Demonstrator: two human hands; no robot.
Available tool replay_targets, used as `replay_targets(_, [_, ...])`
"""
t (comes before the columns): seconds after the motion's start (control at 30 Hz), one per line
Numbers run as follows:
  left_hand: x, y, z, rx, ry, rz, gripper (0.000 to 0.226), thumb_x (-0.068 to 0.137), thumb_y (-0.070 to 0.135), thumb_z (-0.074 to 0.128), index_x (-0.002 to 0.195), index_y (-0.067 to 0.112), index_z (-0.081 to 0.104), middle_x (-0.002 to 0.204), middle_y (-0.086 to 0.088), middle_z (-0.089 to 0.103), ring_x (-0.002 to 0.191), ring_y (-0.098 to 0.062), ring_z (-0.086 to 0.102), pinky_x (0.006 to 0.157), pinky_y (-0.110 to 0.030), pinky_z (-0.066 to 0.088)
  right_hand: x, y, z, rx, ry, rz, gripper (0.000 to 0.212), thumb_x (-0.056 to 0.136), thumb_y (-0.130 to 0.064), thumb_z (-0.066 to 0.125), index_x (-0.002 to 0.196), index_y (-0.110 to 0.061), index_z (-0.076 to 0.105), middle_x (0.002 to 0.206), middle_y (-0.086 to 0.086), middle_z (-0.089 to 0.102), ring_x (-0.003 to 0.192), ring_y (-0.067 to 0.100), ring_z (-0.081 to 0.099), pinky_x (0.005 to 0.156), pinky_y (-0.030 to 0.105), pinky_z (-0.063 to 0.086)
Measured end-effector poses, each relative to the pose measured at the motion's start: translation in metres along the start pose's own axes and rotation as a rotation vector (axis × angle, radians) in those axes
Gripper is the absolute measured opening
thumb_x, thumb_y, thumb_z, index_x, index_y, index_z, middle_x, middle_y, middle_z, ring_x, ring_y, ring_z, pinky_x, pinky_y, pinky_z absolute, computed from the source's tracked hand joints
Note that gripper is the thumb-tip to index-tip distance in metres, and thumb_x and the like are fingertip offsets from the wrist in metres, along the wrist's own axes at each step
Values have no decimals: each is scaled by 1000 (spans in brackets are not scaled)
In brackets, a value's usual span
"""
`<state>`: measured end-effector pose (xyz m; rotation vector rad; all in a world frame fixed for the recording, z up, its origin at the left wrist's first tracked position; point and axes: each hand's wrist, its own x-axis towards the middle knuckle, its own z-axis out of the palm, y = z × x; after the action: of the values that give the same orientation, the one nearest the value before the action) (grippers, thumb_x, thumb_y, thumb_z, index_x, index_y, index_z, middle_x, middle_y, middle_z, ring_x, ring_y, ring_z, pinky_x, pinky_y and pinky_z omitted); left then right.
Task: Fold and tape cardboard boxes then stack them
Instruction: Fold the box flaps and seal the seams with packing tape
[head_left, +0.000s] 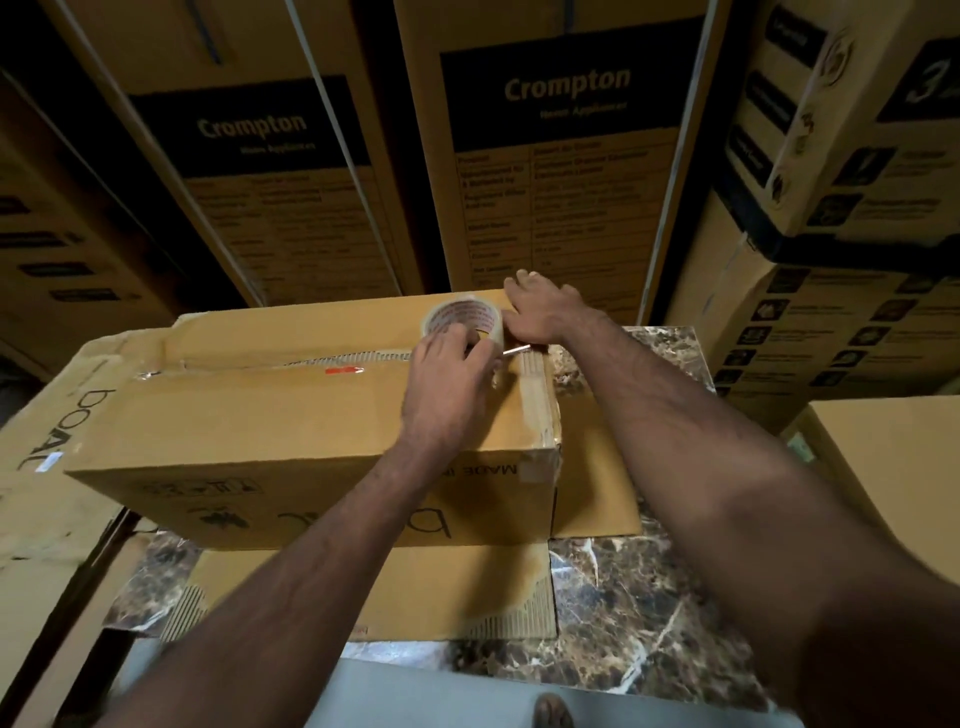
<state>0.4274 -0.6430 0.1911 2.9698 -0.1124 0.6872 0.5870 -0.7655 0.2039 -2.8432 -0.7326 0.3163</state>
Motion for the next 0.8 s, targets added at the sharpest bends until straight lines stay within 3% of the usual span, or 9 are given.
replay_targets(0.07, [-1, -4, -1, 6, 18, 18, 24, 89, 23, 69, 111, 15, 65, 112, -11, 59, 106, -29, 54, 96, -45, 43, 12, 0, 7, 138, -16, -30, 65, 104, -50, 34, 161, -23, 18, 166, 13, 18, 151, 30, 16, 120, 51, 22])
replay_targets(0.13, [8, -4, -1, -4, 43, 9, 22, 91, 24, 66, 111, 15, 66, 112, -12, 59, 106, -29, 54, 96, -46, 43, 12, 5, 11, 273, 107, -16, 57, 103, -47, 42, 157, -31, 32, 155, 14, 34, 141, 30, 30, 114, 47, 29])
replay_targets(0.27, [13, 5, -2, -68, 92, -27, 25, 93, 27, 51, 107, 14, 66, 113, -12, 60, 105, -30, 55, 92, -45, 42, 3, 23, 13, 296, 256, 176, 49, 100, -53, 47, 147, -38, 48, 147, 9, 45, 135, 28, 39, 106, 47, 29])
replay_targets(0.4, [-8, -3, -10, -121, 171, -207, 17, 94, 19, 57, 108, 16, 67, 110, -9, 59, 104, -28, 53, 88, -42, 38, -41, 10, 33, 283, 343, 445, 49, 101, -52, 46, 147, -34, 49, 144, 9, 48, 131, 26, 43, 107, 48, 29])
replay_targets(0.5, [-13, 8, -22, -120, 104, -182, 18, 94, 19, 58, 110, 17, 66, 109, -8, 56, 107, -28, 51, 88, -42, 36, -91, 3, 40, 297, 482, 699, 43, 101, -44, 43, 140, -29, 54, 139, 17, 49, 128, 31, 44, 104, 50, 32])
replay_targets(0.6, [-36, 20, -39, -118, 71, -162, 21, 93, 20, 60, 114, 16, 65, 114, -11, 56, 108, -30, 52, 92, -43, 36, -142, -15, 47, 204, 489, 827, 56, 99, -45, 38, 144, -13, 48, 143, 22, 45, 127, 35, 43, 103, 49, 31])
replay_targets(0.7, [-80, 29, -52, -87, 43, -138, 28, 96, 21, 57, 123, 19, 61, 120, -10, 54, 114, -29, 50, 100, -47, 37, -193, -29, 54, -31, 443, 783, 69, 94, -52, 37, 141, -2, 48, 146, 22, 43, 129, 36, 42, 106, 49, 34])
replay_targets(0.8, [-118, 31, -63, -99, 21, -101, 29, 96, 20, 58, 125, 20, 59, 124, -10, 53, 117, -30, 49, 100, -47, 34, -235, -43, 67, 60, 414, 615, 62, 98, -48, 40, 149, -13, 38, 158, 21, 24, 140, 40, 30, 109, 58, 37])
